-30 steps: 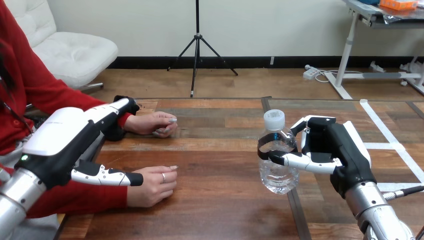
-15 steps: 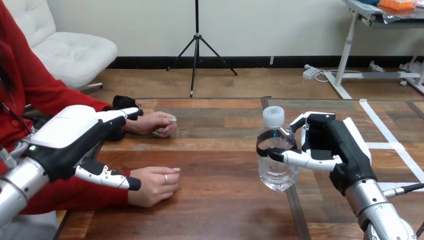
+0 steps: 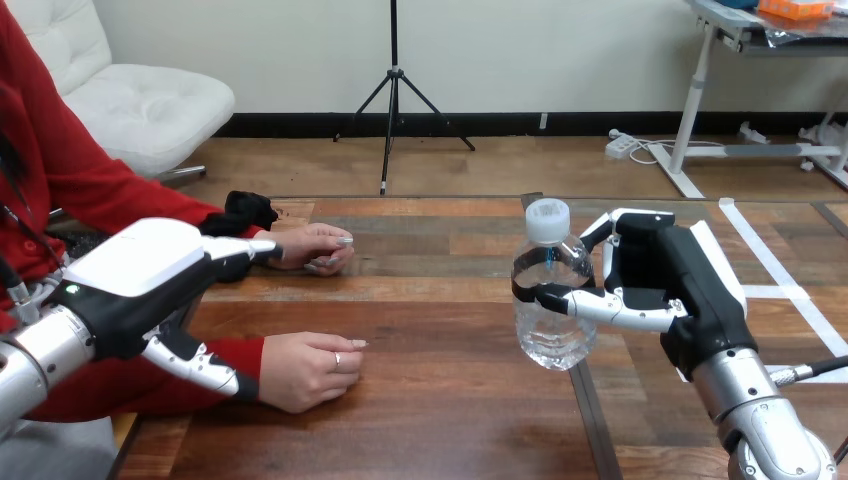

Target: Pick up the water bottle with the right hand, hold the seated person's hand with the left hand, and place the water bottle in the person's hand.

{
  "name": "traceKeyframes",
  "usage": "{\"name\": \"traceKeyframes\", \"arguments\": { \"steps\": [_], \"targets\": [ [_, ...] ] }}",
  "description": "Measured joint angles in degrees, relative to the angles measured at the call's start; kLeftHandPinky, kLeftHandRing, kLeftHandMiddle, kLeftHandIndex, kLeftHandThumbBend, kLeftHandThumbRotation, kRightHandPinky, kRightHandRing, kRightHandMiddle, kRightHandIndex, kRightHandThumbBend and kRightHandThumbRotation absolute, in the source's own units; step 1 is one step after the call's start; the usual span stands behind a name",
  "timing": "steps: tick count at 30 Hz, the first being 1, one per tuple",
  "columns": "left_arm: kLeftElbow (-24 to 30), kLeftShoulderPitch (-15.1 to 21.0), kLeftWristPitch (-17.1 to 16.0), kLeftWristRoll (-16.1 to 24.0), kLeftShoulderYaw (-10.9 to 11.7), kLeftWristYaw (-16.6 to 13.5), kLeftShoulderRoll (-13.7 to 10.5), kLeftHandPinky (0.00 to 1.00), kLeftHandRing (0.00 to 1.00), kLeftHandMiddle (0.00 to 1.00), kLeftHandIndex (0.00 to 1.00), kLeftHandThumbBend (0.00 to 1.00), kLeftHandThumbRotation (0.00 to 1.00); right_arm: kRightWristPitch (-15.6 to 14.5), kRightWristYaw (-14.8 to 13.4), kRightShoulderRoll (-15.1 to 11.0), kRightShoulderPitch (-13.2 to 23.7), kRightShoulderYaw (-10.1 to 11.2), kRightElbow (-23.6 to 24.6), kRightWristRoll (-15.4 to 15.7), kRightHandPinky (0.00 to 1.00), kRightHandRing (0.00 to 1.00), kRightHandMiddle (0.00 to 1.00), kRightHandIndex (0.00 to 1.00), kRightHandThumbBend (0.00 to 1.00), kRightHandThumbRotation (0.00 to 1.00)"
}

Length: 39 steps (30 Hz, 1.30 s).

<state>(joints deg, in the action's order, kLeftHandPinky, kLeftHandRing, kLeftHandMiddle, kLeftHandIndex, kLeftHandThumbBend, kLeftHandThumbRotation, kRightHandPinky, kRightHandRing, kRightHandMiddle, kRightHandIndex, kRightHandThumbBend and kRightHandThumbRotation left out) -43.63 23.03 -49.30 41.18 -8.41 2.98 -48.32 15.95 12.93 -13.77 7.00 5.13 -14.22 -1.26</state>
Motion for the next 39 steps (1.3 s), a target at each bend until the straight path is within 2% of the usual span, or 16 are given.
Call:
{"name": "traceKeyframes", "arguments": {
  "steps": [8, 18, 31, 39],
  "targets": [
    [-2.33, 1.96, 0.40, 2.87, -3.09, 0.00, -1.38, 0.76, 0.85, 0.89, 0.90, 1.00, 0.53, -0.12, -0.29, -0.01, 0.01, 0.00, 0.66, 0.00, 0.00, 0.03, 0.06, 0.04, 0.43, 0.00],
    [-5.31, 4.59, 0.73, 7.84, -7.02, -1.09, -2.83, 0.78, 0.87, 0.90, 0.92, 1.00, 0.55, -1.53, -0.31, -0.05, 0.01, 0.02, 0.78, -0.06, 0.00, 0.03, 0.06, 0.05, 0.44, 0.00],
    [-10.56, 8.47, 1.73, 10.09, -11.22, -0.64, -3.07, 0.80, 0.88, 0.91, 0.93, 1.00, 0.55, -2.54, -1.06, -0.08, 0.01, 0.11, 0.95, -0.10, 0.00, 0.03, 0.07, 0.05, 0.45, 0.00],
    [-13.92, 10.23, 3.20, 12.23, -13.95, -4.05, -3.06, 0.79, 0.87, 0.89, 0.92, 1.00, 0.57, -2.64, -1.44, -0.20, 0.01, 0.27, 1.24, -0.24, 0.00, 0.04, 0.07, 0.06, 0.44, 0.00]
  ]
}}
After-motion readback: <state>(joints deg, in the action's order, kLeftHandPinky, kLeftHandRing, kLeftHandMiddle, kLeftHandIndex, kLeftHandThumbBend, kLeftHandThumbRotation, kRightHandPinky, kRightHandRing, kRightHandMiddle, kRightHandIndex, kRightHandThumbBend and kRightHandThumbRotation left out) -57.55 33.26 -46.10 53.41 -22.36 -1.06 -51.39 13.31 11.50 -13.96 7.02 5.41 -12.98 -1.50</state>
